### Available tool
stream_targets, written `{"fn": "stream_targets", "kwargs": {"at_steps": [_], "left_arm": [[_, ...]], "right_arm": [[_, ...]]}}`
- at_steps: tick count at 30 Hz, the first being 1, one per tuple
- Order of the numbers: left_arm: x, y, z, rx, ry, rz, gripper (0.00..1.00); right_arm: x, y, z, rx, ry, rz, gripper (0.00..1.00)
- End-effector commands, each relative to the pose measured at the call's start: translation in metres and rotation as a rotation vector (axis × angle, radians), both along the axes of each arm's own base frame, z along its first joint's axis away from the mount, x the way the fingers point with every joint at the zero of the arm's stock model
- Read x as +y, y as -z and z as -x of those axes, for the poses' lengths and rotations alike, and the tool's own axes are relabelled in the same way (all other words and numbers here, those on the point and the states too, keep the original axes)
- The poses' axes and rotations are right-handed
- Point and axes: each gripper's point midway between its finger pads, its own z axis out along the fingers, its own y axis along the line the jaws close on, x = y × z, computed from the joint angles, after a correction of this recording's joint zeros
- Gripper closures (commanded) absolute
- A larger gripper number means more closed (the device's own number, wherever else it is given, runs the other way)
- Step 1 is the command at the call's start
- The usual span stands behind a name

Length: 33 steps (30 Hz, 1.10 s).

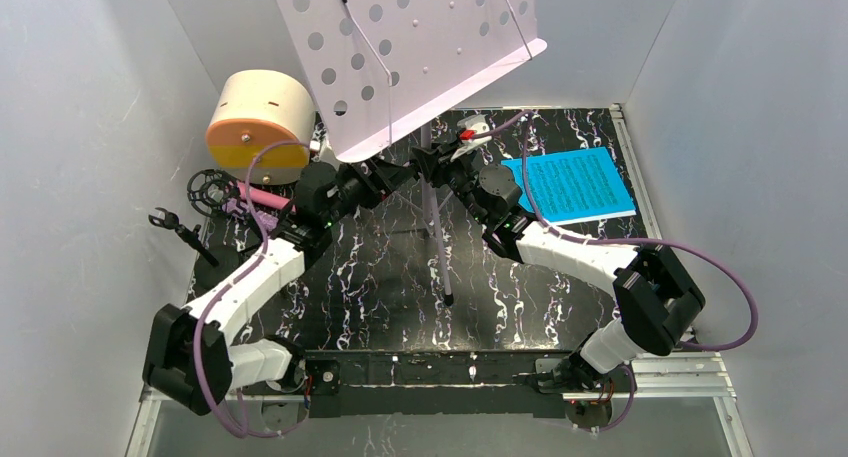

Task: Pack up the instrument practice props
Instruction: Unscrew the knob on the music stand.

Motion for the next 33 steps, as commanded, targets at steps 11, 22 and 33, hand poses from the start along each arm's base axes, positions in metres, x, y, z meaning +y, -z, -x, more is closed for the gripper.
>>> {"fn": "stream_targets", "kwargs": {"at_steps": [11, 22, 33], "left_arm": [[0.015, -0.021, -0.007, -0.222, 0.025, -0.266, 0.26], [-0.003, -0.026, -0.019, -0.151, 0.021, -0.094, 0.43], [-0.008, -0.001, -0.017, 0.095, -0.020, 0.114, 0.95]], "right_arm": [[0.018, 0.071, 0.027, 0.263, -0.098, 0.045, 0.99], [0.018, 0.070, 0.028, 0.261, -0.100, 0.041, 0.99], [0.015, 0.068, 0.030, 0.258, -0.098, 0.037, 0.99]]}}
